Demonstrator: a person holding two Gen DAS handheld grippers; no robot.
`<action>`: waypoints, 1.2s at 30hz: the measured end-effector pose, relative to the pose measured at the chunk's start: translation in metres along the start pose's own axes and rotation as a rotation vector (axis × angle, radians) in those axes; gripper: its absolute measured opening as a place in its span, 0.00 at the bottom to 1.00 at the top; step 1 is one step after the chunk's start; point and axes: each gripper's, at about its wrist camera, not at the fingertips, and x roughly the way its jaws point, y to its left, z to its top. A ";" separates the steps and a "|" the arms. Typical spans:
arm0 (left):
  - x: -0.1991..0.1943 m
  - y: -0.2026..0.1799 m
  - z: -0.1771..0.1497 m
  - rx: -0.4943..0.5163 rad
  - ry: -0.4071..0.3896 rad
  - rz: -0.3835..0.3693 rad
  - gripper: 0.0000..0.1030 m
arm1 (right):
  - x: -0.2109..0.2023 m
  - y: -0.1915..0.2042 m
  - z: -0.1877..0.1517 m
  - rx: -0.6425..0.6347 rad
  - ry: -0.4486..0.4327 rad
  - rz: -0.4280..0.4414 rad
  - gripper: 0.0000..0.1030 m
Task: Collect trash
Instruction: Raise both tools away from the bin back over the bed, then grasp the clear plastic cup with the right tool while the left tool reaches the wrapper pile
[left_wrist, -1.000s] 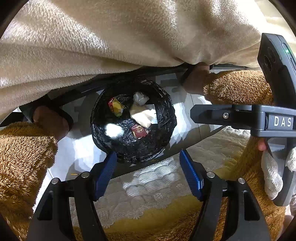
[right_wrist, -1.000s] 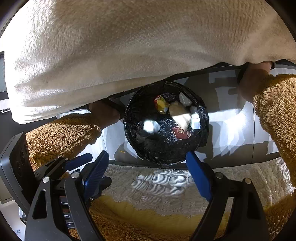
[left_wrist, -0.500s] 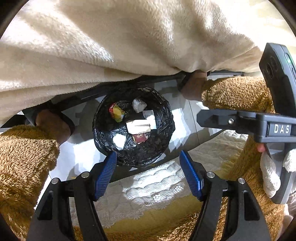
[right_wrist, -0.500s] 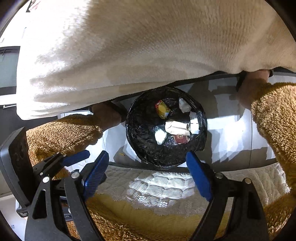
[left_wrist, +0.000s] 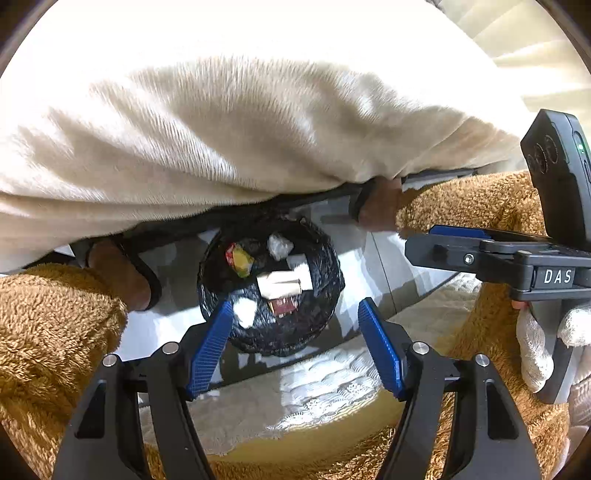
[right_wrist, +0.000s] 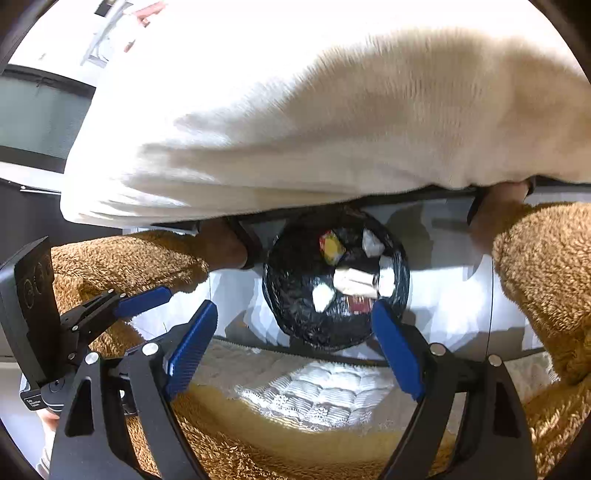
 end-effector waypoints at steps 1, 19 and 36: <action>-0.004 -0.003 -0.001 0.005 -0.016 0.001 0.67 | -0.005 0.002 -0.001 -0.013 -0.023 0.005 0.82; -0.108 0.004 0.020 -0.002 -0.424 0.018 0.67 | -0.104 0.026 0.023 -0.132 -0.451 0.069 0.82; -0.164 0.068 0.134 0.023 -0.512 0.094 0.67 | -0.104 0.083 0.152 -0.360 -0.439 0.046 0.86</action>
